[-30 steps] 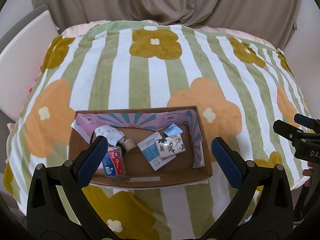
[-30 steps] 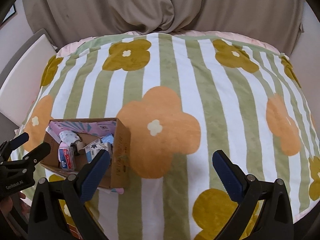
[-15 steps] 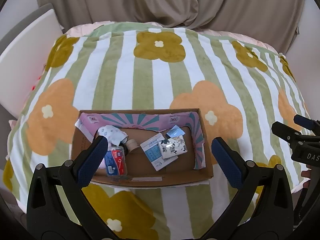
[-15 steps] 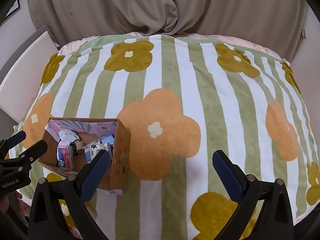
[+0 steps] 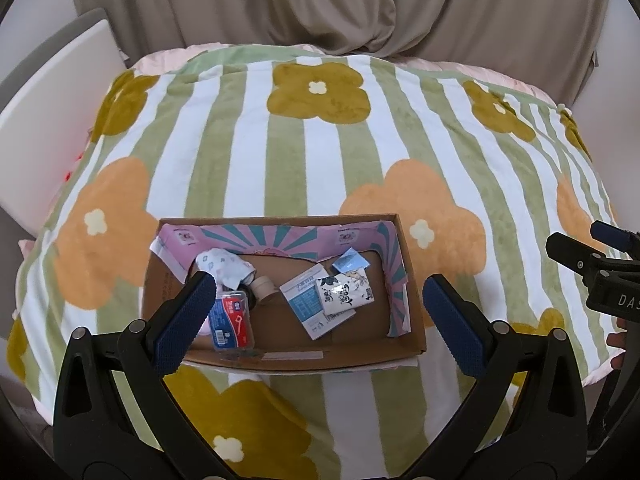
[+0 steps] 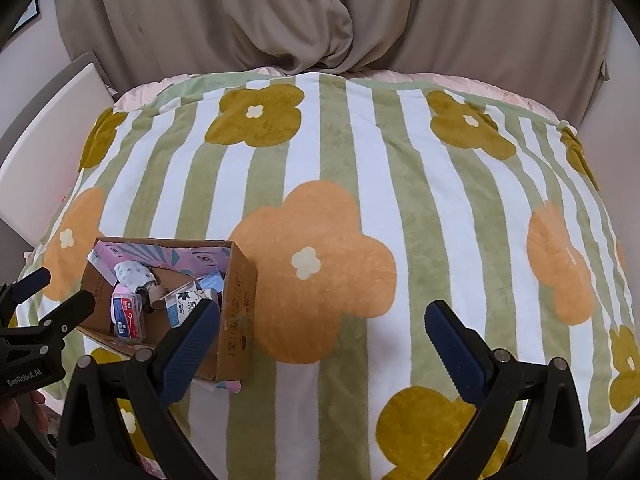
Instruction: Organize objects
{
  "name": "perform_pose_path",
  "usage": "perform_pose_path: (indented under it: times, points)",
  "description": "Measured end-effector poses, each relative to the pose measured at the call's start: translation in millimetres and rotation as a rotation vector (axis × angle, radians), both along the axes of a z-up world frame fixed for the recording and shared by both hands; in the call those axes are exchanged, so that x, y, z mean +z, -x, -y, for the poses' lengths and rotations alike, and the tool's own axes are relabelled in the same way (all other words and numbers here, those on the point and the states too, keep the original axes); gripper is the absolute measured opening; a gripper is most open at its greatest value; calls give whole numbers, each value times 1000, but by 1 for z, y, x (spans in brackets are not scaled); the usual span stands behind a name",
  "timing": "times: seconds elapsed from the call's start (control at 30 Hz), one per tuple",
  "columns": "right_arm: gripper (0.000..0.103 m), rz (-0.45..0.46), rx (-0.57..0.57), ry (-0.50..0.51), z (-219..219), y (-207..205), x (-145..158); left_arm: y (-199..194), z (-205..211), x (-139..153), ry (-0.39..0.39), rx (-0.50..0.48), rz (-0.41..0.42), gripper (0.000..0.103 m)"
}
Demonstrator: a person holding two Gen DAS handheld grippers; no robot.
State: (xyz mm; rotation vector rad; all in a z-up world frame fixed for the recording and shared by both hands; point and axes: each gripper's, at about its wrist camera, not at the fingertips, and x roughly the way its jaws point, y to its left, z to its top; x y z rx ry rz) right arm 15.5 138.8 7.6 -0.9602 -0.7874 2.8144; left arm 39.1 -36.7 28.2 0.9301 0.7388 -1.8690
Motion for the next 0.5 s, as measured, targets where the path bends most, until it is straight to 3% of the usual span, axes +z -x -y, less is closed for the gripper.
perform_pose_path:
  times: [0.5]
  points:
    - [102, -8, 10, -10, 3, 0, 3, -2, -2, 3, 11, 15, -14, 103]
